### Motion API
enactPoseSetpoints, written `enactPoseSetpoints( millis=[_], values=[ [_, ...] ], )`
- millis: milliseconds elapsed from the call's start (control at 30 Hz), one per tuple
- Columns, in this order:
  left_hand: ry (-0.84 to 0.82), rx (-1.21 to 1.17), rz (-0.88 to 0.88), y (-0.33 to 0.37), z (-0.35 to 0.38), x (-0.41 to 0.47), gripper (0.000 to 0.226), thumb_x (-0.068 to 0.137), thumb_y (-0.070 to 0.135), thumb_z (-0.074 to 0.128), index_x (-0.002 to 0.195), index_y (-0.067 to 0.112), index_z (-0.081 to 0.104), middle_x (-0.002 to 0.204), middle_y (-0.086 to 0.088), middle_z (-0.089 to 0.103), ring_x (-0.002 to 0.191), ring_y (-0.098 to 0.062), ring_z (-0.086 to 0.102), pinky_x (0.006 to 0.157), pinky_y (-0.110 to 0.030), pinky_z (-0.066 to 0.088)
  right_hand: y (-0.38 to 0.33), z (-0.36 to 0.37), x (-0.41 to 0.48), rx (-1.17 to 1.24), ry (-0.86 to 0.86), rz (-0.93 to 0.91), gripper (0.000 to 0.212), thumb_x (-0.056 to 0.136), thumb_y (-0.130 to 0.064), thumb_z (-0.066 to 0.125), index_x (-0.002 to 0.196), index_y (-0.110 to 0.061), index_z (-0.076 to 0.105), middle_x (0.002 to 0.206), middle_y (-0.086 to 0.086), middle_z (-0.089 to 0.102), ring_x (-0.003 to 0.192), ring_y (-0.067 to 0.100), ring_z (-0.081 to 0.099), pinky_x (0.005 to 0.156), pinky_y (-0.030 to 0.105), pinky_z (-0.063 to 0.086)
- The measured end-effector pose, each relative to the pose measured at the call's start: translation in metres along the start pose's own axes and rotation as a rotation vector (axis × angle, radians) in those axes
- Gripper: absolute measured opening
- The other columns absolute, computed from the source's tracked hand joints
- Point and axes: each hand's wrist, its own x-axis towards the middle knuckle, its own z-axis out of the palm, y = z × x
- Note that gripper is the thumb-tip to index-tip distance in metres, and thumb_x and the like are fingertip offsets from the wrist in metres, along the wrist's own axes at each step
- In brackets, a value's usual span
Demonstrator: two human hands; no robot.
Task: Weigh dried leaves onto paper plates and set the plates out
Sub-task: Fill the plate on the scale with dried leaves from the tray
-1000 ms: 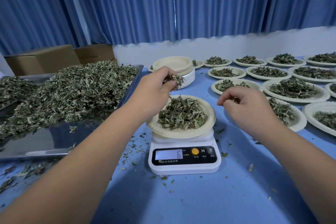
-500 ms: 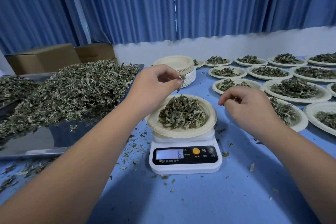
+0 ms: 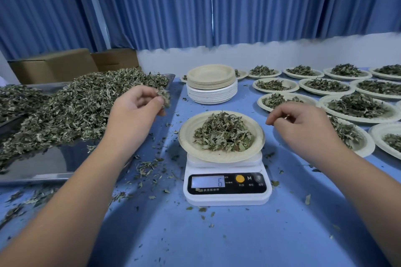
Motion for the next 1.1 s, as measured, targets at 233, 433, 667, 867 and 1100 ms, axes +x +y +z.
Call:
enactPoseSetpoints(
  millis=[233,433,667,867,1100],
  values=[
    [0.082,0.367,-0.064,-0.028,-0.034,0.009,0.018,0.093,0.022,0.060,0.079,0.032,0.059,0.077,-0.001,0.068,0.058,-0.014,0.056,0.051,-0.026,0.039,-0.001,0.000,-0.001,0.000,0.015,0.017,0.032,0.080,0.005,0.051,0.068,-0.019,0.068,0.043,-0.014,0.050,0.035,0.008,0.038,0.035,0.012,0.026],
    [0.095,0.544,-0.115,-0.043,-0.046,0.014,0.015,0.094,0.020,0.059,0.082,0.029,0.061,0.072,0.001,0.066,0.065,-0.017,0.065,0.047,-0.022,0.038,-0.002,0.001,-0.003,-0.004,0.013,0.050,0.030,0.082,0.003,0.051,0.070,-0.018,0.068,0.038,-0.010,0.045,0.030,0.008,0.035,0.032,0.011,0.023],
    [0.052,0.644,-0.204,-0.053,-0.053,0.016,0.021,0.094,0.015,0.058,0.076,0.025,0.059,0.074,-0.005,0.067,0.074,-0.028,0.069,0.054,-0.028,0.048,-0.003,0.003,-0.004,-0.014,0.015,0.073,0.031,0.082,0.003,0.050,0.069,-0.019,0.068,0.038,-0.010,0.046,0.030,0.007,0.036,0.032,0.011,0.024],
    [0.016,0.714,-0.238,-0.052,-0.054,0.013,0.023,0.093,0.014,0.058,0.073,0.023,0.062,0.072,0.004,0.063,0.070,-0.019,0.061,0.053,-0.025,0.039,-0.005,0.002,-0.006,-0.013,0.014,0.061,0.032,0.082,0.002,0.050,0.068,-0.021,0.068,0.051,0.009,0.053,0.031,0.008,0.035,0.032,0.014,0.026],
    [-0.104,0.866,-0.313,-0.047,-0.052,0.010,0.025,0.099,0.034,0.047,0.081,0.029,0.063,0.066,0.007,0.054,0.059,-0.012,0.045,0.069,-0.032,0.046,-0.006,0.002,-0.006,-0.016,0.021,0.057,0.032,0.082,0.004,0.051,0.068,-0.020,0.068,0.040,-0.007,0.043,0.033,0.009,0.035,0.032,0.013,0.025]
  ],
)
